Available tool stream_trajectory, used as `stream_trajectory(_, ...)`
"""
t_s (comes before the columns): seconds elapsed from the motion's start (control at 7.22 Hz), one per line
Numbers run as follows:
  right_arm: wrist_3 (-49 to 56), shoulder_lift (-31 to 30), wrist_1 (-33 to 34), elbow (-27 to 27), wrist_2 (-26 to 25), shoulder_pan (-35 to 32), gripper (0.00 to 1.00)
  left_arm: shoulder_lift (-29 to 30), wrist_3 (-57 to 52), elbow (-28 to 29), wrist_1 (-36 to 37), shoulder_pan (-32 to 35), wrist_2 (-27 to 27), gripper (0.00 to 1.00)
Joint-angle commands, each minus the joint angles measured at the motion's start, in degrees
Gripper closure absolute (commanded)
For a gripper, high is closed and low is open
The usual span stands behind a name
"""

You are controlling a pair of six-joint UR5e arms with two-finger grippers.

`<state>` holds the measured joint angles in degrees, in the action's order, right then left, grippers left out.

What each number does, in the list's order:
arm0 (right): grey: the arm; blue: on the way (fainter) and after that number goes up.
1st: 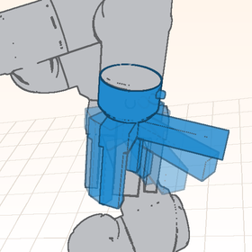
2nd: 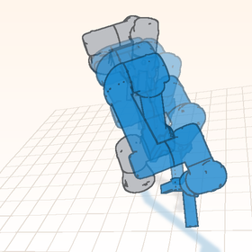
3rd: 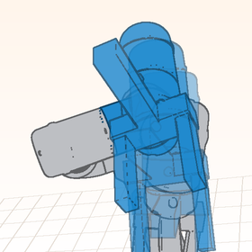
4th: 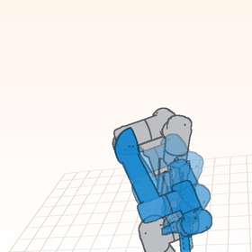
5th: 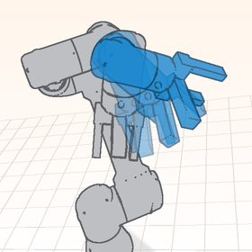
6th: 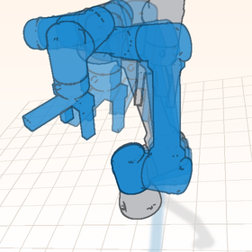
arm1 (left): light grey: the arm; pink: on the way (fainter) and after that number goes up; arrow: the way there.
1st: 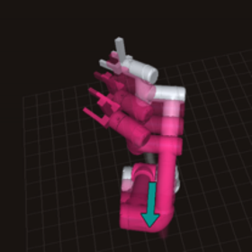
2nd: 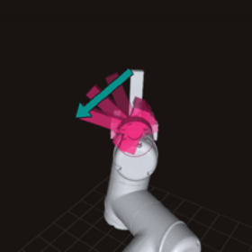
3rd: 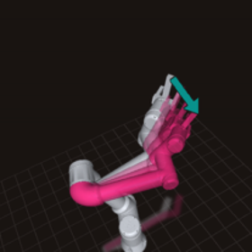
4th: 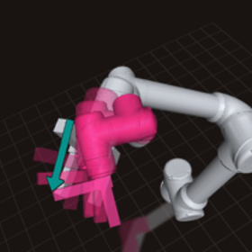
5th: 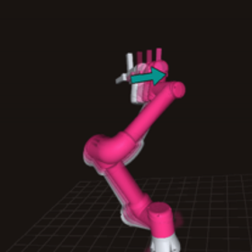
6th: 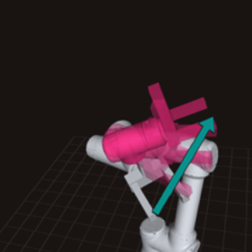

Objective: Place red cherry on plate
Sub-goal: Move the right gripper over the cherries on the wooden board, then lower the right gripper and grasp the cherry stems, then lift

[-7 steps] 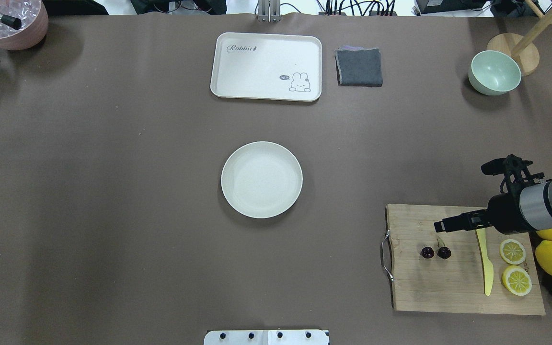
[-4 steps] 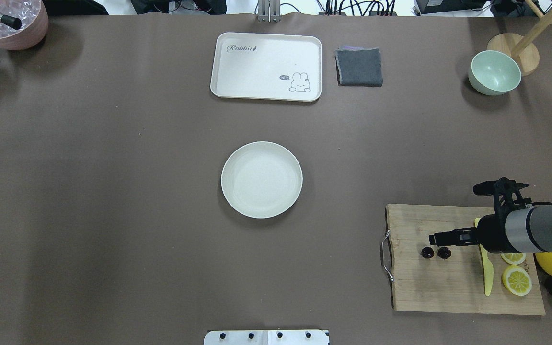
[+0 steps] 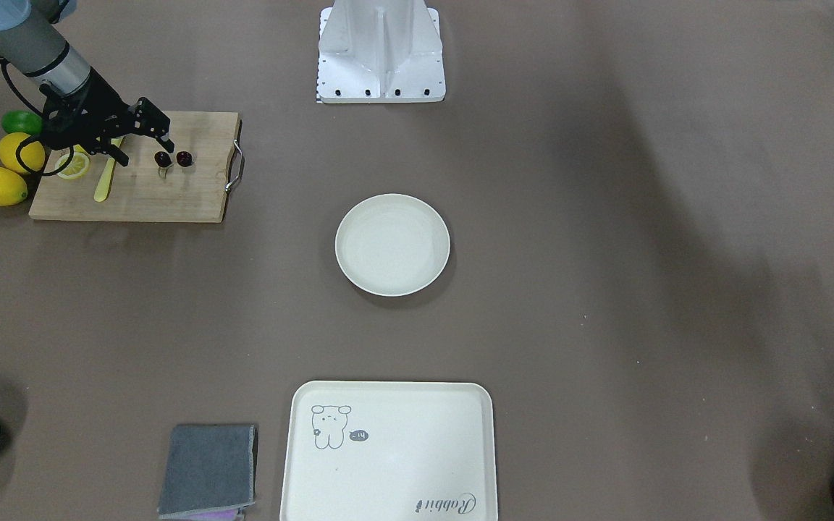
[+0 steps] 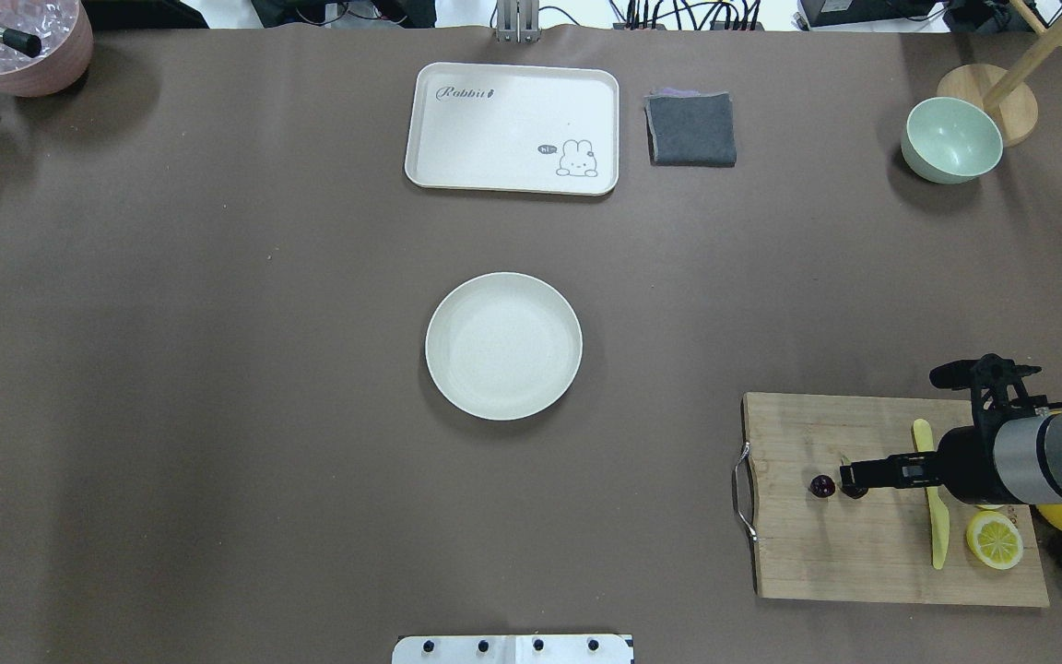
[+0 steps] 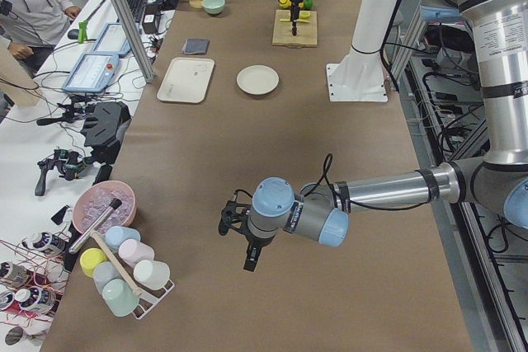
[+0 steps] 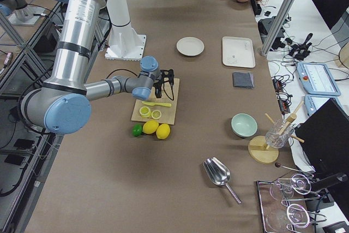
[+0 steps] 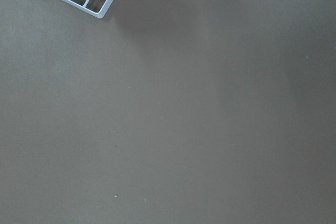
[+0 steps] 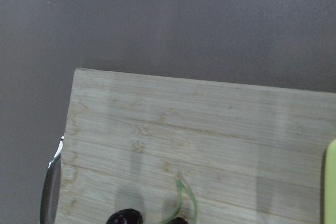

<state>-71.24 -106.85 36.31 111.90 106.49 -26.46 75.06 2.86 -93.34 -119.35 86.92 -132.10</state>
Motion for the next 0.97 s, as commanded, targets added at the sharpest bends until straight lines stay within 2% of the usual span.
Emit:
stream_trajectory(0.0,-1.1,0.06,-0.01,0.07,-3.74,2.99,0.0,0.0,-0.23,0.17,-0.01,0.0,0.0,0.02)
stream_trajectory(0.42,-1.01,-0.11,-0.01,-0.01,-3.83,3.08,0.02,-0.44,-0.4,0.18,-0.01,0.0,0.0,0.02)
stream_trajectory(0.55,-1.01,-0.11,-0.01,-0.1,-3.83,3.08,0.11,-0.53,-0.4,0.18,-0.01,0.0,0.0,0.02)
stream_trajectory(0.83,-1.01,-0.11,-0.01,0.07,-3.83,3.08,0.4,-0.53,-0.4,0.18,-0.53,0.0,0.09,0.02)
